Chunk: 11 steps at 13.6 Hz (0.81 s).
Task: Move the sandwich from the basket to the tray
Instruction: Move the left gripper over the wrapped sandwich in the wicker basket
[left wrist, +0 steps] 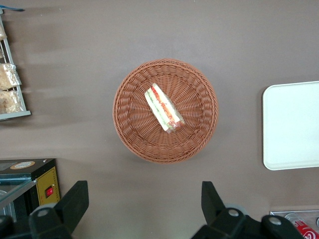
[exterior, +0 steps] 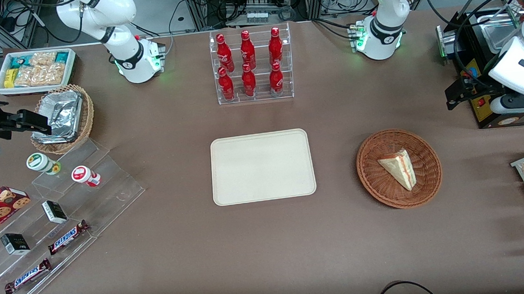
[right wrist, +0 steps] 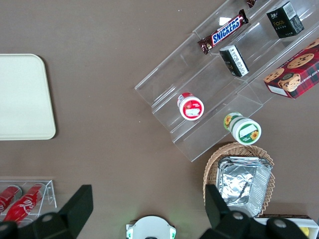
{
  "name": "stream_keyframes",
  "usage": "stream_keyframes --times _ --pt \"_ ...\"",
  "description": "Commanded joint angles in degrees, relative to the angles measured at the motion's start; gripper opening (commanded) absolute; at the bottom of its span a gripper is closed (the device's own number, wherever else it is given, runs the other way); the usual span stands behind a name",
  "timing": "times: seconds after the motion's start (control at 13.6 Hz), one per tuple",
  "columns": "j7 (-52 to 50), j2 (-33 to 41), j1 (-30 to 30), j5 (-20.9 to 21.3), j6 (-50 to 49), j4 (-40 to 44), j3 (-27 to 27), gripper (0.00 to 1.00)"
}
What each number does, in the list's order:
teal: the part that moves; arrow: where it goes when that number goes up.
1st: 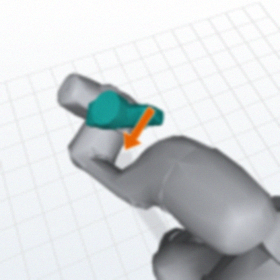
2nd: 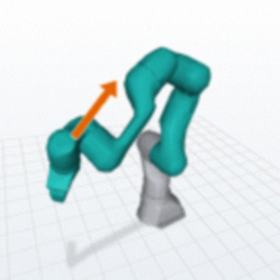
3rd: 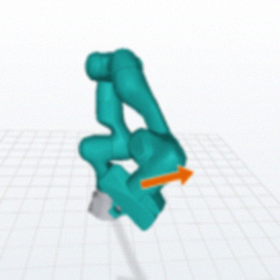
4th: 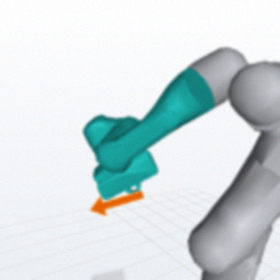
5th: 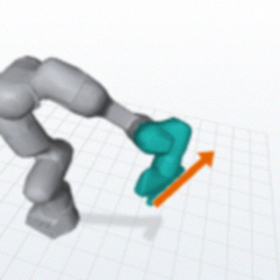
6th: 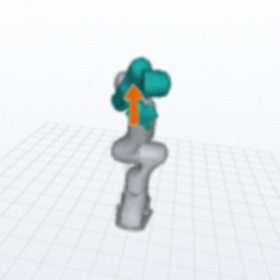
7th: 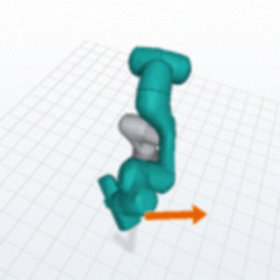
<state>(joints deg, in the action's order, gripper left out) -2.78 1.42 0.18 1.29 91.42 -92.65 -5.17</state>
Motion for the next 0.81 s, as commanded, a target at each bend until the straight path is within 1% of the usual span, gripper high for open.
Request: stream_keyframes --times 0.0,0.22,0.44,0.59,0.73 --pt "0.15 -1.06 0.70 -0.41 -1.86 2.04 -0.63 1.00" --pt "-0.03 -2.03 0.79 -0.06 -1.60 1.34 -0.63 1.00" --pt "-2.92 -5.36 0.52 0.12 0.32 0.37 -0.63 1.00" --pt "-6.24 -5.72 0.35 0.12 4.96 -3.74 -0.72 1.00" --pt "-11.34 -5.37 -0.09 0.20 12.43 -10.32 -0.89 1.00"
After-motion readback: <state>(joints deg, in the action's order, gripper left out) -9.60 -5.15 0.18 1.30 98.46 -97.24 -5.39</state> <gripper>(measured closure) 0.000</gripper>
